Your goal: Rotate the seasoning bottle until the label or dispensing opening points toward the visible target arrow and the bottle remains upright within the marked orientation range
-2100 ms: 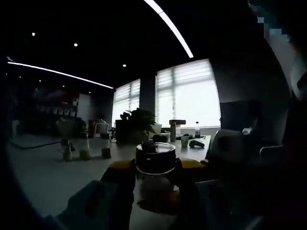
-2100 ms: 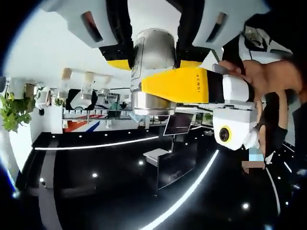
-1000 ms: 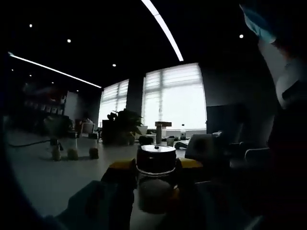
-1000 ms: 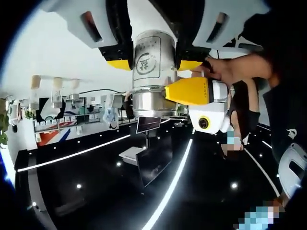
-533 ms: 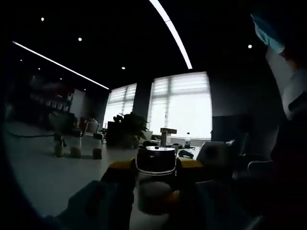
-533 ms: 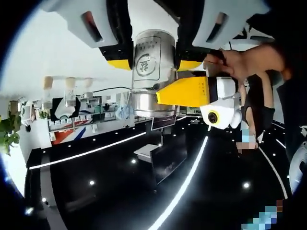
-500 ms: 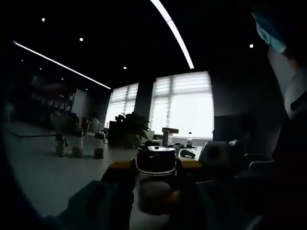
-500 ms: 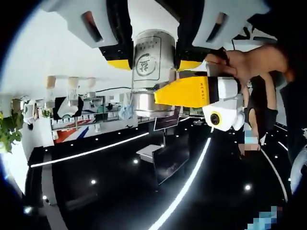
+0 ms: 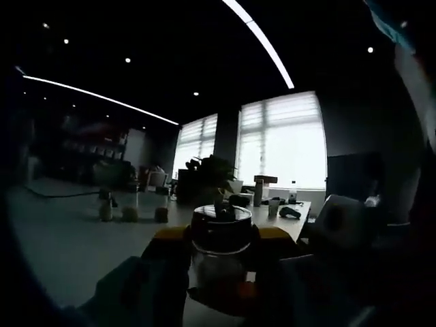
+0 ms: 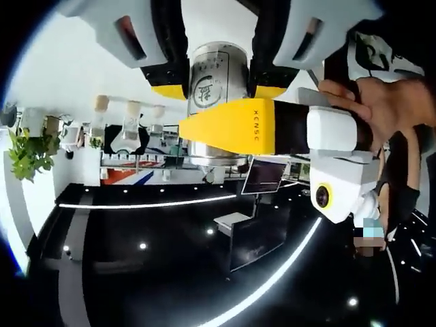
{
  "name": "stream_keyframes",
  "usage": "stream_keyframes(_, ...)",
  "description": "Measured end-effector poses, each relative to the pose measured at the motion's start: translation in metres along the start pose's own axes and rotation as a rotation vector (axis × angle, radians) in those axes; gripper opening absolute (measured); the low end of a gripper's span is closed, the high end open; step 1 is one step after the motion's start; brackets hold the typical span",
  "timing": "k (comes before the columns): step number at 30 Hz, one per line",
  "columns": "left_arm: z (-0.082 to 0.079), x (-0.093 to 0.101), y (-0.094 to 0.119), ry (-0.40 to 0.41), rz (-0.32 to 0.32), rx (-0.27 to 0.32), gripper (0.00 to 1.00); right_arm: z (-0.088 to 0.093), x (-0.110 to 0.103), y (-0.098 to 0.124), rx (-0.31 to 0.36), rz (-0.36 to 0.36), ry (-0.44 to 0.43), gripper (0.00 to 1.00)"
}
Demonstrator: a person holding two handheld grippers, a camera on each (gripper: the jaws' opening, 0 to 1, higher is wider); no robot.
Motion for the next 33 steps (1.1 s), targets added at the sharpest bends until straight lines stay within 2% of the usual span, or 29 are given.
stream_keyframes(3,-0.002,-0.002,0.002,-0.024,0.024,-0.002,0.36,0.000,0.002,-0.001,0.020,-0.074,-0.019,0.32)
stream_keyframes(4,-0.003,-0.003,0.003,-0.033,0.033,-0.008,0.36,0.001,0.001,0.000,0.023,-0.129,-0.082,0.32)
stream_keyframes(6,-0.004,-0.005,0.005,-0.018,0.056,-0.015,0.36,0.000,0.003,0.003,0.032,-0.193,-0.179,0.32)
stream_keyframes(9,-0.007,-0.005,0.008,0.048,0.113,0.001,0.36,-0.001,0.004,0.006,0.056,-0.231,-0.206,0.32)
stream_keyframes(18,-0.013,0.002,0.015,0.055,0.263,0.000,0.36,-0.006,-0.006,0.008,0.084,-0.327,-0.255,0.34)
stream_keyframes(22,-0.015,0.006,0.018,0.085,0.313,0.008,0.36,-0.009,-0.011,0.009,0.094,-0.361,-0.276,0.34)
stream_keyframes(25,-0.015,0.006,0.016,0.088,0.311,0.015,0.37,-0.012,-0.012,0.010,0.092,-0.324,-0.233,0.33)
stream_keyframes(27,-0.017,0.006,0.013,0.088,0.278,0.028,0.36,-0.014,-0.011,0.010,0.103,-0.282,-0.250,0.33)
stream_keyframes(30,-0.020,0.004,0.006,0.080,0.192,0.056,0.36,-0.017,-0.005,0.008,0.142,-0.193,-0.256,0.33)
stream_keyframes(33,-0.018,0.003,0.003,0.074,0.134,0.042,0.36,-0.015,0.001,0.008,0.118,-0.096,-0.191,0.32)
Point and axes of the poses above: the point that each gripper's makers call its tool centre point, and the gripper's own axes: y roughly backward along the fingers, x roughly to its right, z roughly out of its underside, the point moved 7 cm from there along y, roughly backward along the fingers, and after that the axes turned 12 degrees about x, right-handed, at the moved point
